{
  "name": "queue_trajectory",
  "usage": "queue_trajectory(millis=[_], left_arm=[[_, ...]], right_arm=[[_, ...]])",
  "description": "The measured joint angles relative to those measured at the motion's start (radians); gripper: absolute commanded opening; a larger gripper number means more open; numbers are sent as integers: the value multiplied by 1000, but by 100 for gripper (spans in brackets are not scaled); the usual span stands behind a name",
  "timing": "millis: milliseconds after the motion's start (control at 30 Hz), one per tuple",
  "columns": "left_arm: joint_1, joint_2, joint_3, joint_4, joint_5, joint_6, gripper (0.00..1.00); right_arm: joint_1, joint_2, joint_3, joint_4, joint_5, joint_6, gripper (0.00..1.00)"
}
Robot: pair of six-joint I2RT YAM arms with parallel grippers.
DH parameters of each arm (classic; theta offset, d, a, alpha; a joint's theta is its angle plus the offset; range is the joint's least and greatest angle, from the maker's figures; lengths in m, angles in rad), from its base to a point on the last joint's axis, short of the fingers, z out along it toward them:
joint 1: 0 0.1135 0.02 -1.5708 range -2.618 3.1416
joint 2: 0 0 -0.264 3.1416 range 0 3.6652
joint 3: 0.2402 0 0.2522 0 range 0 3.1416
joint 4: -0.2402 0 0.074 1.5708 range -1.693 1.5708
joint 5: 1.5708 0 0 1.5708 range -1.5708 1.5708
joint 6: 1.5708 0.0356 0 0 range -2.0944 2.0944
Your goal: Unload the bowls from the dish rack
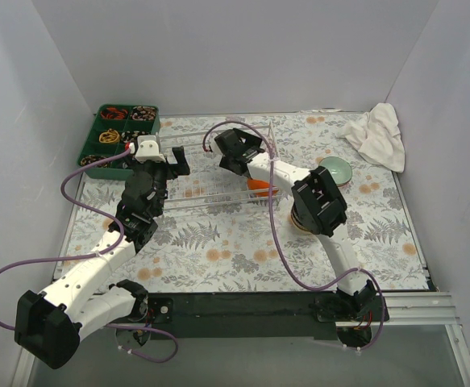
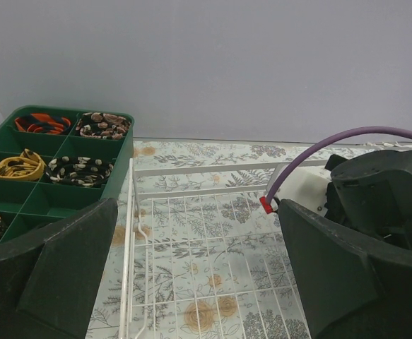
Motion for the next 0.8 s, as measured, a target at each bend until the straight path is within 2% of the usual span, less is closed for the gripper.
queue_trajectory(millis=[200,367,600,800], left_arm=[[0,0,0,0,3,0,98],[0,0,0,0,8,0,98],[0,0,0,-1,11,0,98],[0,0,0,0,11,1,98]], right_arm=[[18,19,-13,53,72,-33,91],[27,19,-30,84,103,-34,80],[39,2,-55,104,109,-35,51],[53,-62,-80,55,72,-16,43]])
